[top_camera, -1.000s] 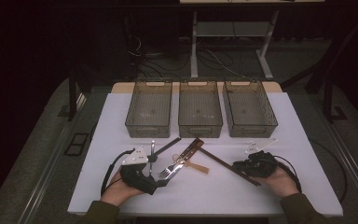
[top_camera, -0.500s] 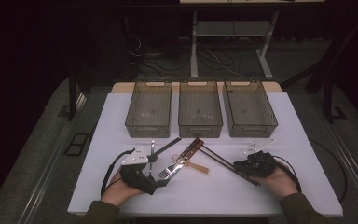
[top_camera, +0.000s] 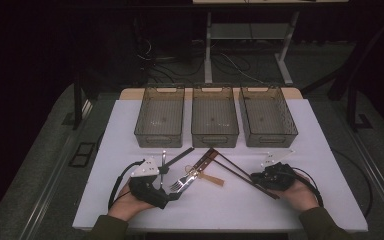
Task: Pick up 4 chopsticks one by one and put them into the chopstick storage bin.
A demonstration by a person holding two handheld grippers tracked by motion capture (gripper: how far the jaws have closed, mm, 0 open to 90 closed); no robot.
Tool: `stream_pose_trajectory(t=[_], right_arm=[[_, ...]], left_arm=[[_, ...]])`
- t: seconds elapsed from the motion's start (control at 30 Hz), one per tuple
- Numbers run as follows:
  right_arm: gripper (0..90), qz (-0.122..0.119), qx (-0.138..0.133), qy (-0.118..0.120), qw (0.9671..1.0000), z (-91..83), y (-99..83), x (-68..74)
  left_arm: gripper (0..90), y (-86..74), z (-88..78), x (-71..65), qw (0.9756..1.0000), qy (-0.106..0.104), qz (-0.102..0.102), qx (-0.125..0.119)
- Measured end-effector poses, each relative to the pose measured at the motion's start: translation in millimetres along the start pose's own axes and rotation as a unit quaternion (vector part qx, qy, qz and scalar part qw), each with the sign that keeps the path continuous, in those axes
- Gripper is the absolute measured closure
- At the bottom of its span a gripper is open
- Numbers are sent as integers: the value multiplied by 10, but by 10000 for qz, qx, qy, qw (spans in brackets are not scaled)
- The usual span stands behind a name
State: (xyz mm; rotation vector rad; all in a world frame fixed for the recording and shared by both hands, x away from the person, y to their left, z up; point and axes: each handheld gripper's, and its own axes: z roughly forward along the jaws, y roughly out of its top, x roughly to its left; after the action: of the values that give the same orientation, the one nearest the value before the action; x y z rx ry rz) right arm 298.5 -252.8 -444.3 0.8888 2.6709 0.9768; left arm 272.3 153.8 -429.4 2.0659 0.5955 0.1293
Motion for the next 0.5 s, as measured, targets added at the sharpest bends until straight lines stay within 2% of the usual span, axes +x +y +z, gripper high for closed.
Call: stream_pose_trajectory(t=[0.5], right_arm=[[824, 122, -23, -2, 9999, -2, -6, -7]], left_arm=[[37, 2, -5, 0, 10000, 3, 18, 0]])
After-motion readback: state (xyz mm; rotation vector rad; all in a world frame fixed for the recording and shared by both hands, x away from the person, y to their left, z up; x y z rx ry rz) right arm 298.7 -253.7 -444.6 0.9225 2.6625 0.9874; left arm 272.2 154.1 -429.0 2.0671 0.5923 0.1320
